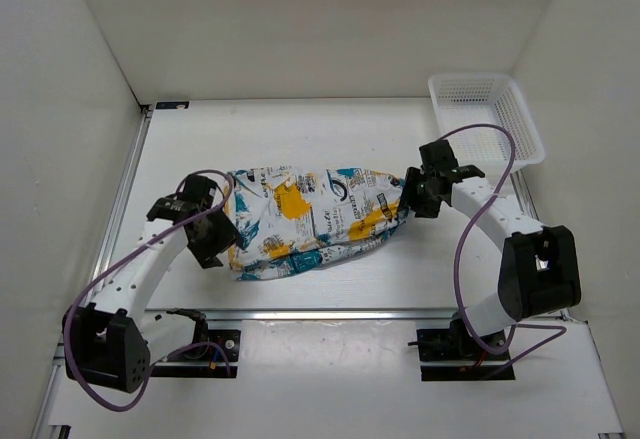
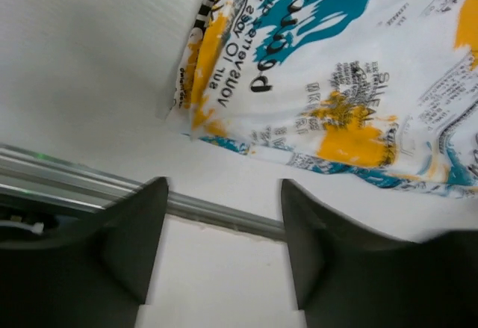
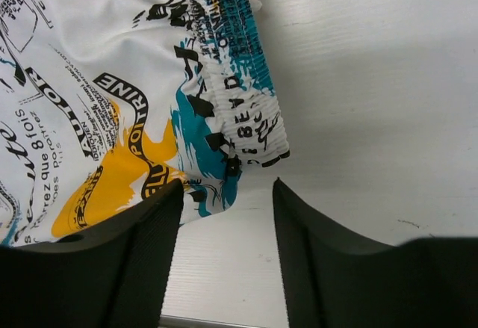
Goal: Fold and stack the shorts
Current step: Fold the shorts
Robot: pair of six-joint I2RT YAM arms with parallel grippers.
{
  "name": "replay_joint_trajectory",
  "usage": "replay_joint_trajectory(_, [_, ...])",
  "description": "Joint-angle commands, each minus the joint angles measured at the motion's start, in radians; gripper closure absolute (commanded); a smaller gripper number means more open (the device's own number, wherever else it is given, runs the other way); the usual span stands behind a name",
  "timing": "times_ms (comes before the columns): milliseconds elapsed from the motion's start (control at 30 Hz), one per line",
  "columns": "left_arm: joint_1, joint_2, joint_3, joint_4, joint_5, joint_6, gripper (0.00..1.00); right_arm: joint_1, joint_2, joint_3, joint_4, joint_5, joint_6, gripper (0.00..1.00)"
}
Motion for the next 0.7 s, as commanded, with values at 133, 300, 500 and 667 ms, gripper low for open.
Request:
replay_joint_trajectory(133, [-0.004, 0.033, 0.256, -0.044, -0.058, 0.055, 0.13, 0.006, -0.080, 0.083, -0.046, 0.074, -0.015, 0.41])
replay_joint_trajectory(300, [-0.015, 0.153, 0.287, 0.070, -0.041, 0.067, 0.60, 0.050, -0.077, 0.133, -0.046, 0.086, -0.015, 0.63])
replay_joint_trajectory(500, [-0.049, 0.363, 0.318, 0.126, -0.041, 0.076, 0.71, 0.076, 0.035, 0.143, -0.003, -0.018, -0.006, 0.83])
replay_joint_trajectory(667, [-0.058, 0.483, 0.246, 0.179, -0.032, 0.064, 0.85, 0.076, 0.144, 0.053, 0.088, -0.090, -0.006, 0.86])
